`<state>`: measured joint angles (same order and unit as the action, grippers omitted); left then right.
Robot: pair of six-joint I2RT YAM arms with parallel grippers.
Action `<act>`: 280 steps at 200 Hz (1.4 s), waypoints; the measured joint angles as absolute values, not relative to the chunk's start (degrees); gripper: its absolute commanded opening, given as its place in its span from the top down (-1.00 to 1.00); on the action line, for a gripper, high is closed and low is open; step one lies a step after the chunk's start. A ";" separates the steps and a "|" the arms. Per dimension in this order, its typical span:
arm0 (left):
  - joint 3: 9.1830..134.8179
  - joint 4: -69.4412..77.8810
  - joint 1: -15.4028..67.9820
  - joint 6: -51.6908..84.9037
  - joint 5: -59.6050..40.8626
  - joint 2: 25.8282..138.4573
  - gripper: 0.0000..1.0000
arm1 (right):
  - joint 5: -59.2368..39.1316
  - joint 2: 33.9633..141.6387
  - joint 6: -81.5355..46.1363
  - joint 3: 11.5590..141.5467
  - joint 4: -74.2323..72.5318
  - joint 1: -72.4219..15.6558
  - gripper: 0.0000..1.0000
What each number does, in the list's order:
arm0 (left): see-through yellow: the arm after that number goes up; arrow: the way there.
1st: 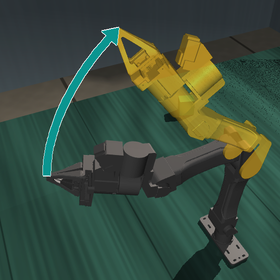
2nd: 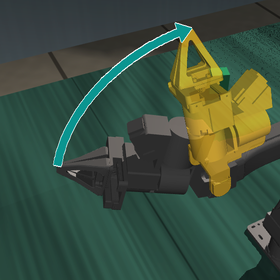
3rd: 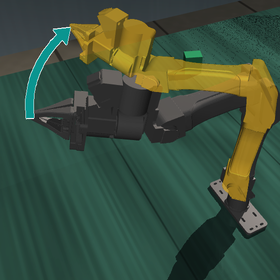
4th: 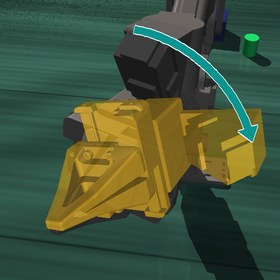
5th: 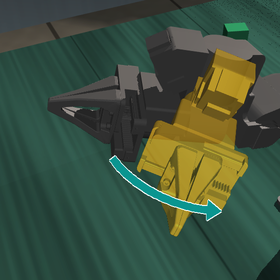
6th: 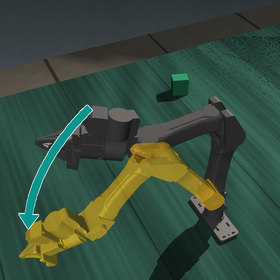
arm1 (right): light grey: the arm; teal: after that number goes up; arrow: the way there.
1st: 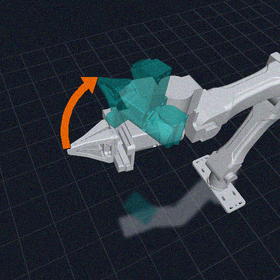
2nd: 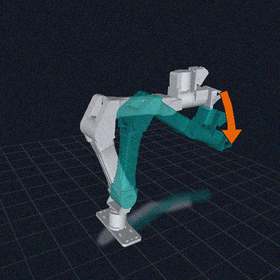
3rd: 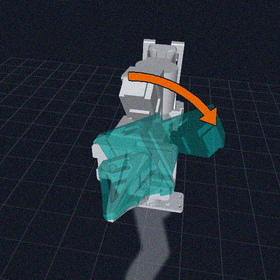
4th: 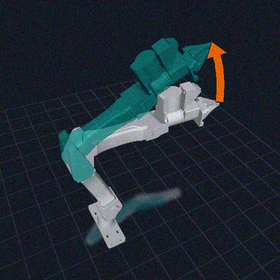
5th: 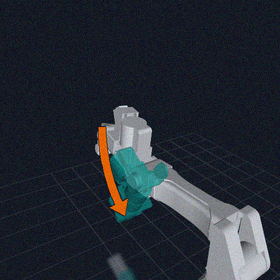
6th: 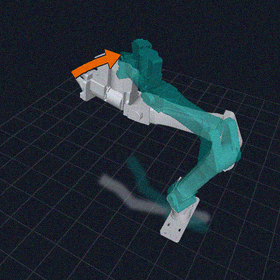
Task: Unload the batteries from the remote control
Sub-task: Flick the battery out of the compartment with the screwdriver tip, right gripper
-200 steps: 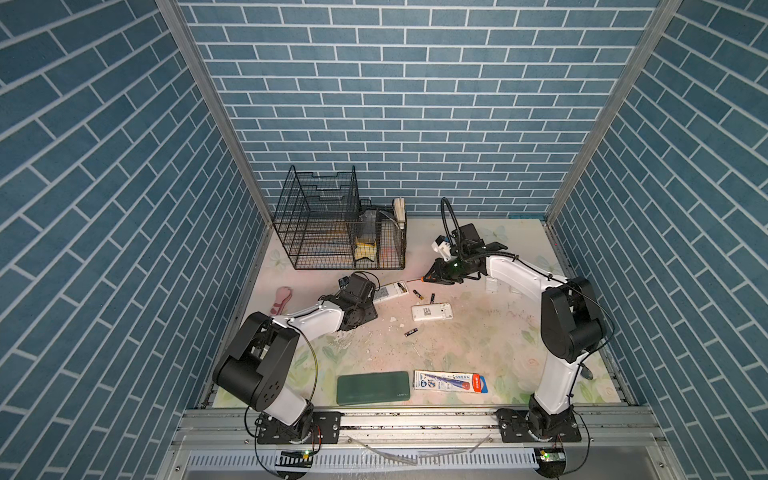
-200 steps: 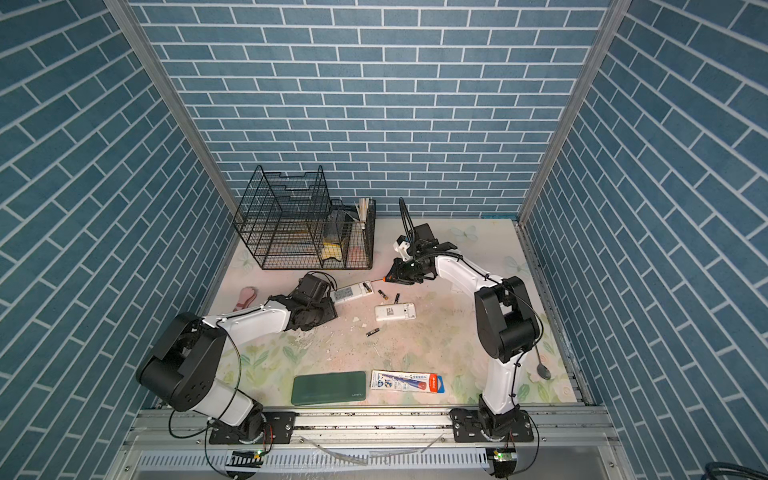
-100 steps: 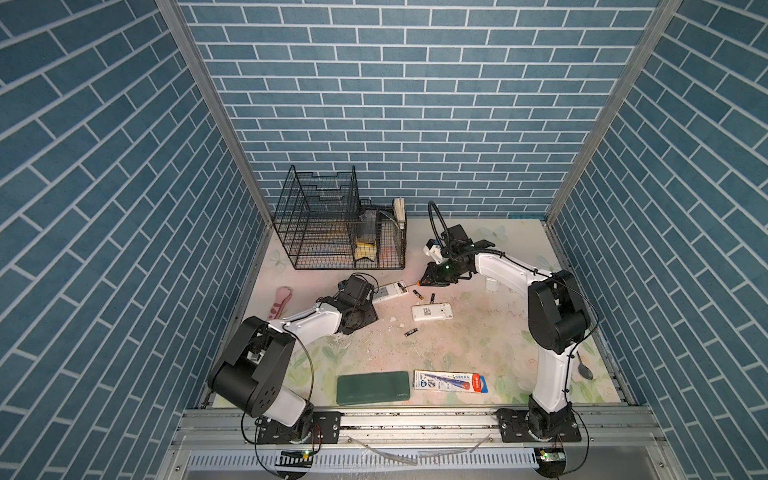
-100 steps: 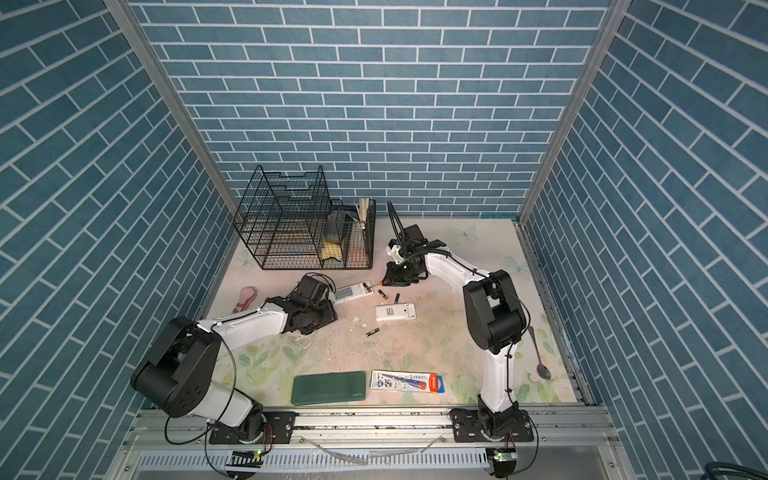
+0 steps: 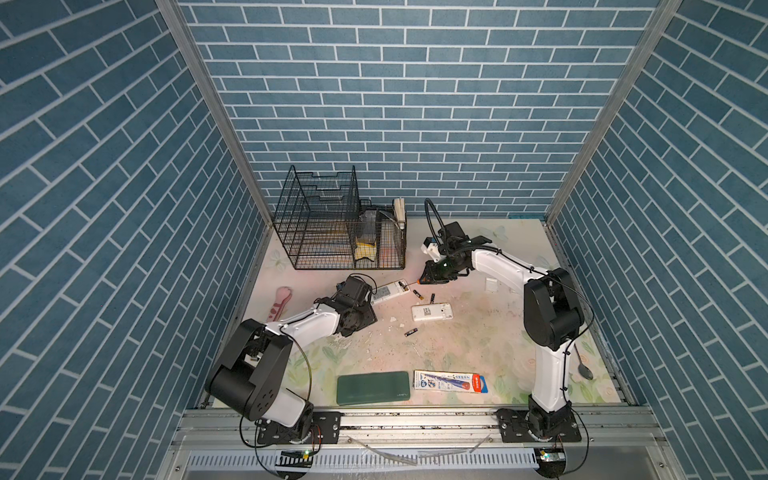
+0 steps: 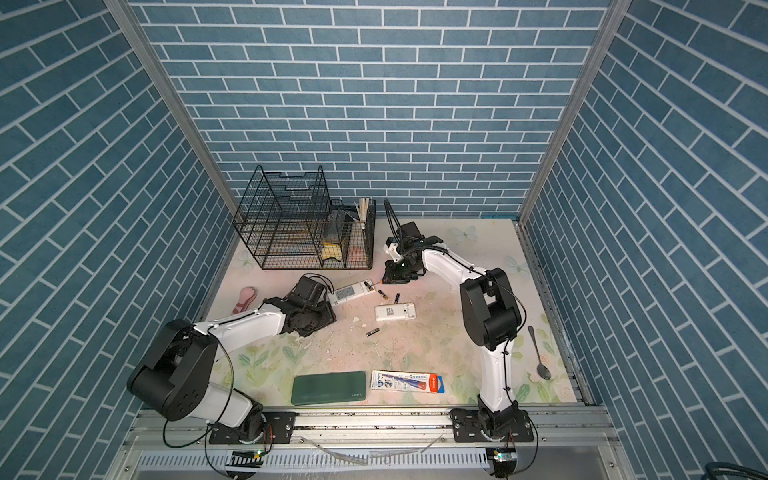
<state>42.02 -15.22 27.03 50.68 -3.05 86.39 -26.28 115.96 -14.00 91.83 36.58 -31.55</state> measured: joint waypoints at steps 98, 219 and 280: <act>49.23 -14.11 25.87 49.91 -1.13 93.93 -0.30 | -28.82 116.38 -13.82 91.44 35.24 -33.08 1.00; 51.77 -10.50 25.78 48.64 1.74 97.91 -0.22 | -33.30 116.29 -17.80 89.14 31.33 -32.97 1.00; 51.05 -7.35 25.74 48.18 2.37 98.28 -0.22 | -33.82 113.30 -18.65 88.92 31.18 -33.10 1.00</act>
<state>51.05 -7.35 25.74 48.18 2.37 98.28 -33.82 113.30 -18.65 88.92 31.18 -33.10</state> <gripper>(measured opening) 0.608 0.197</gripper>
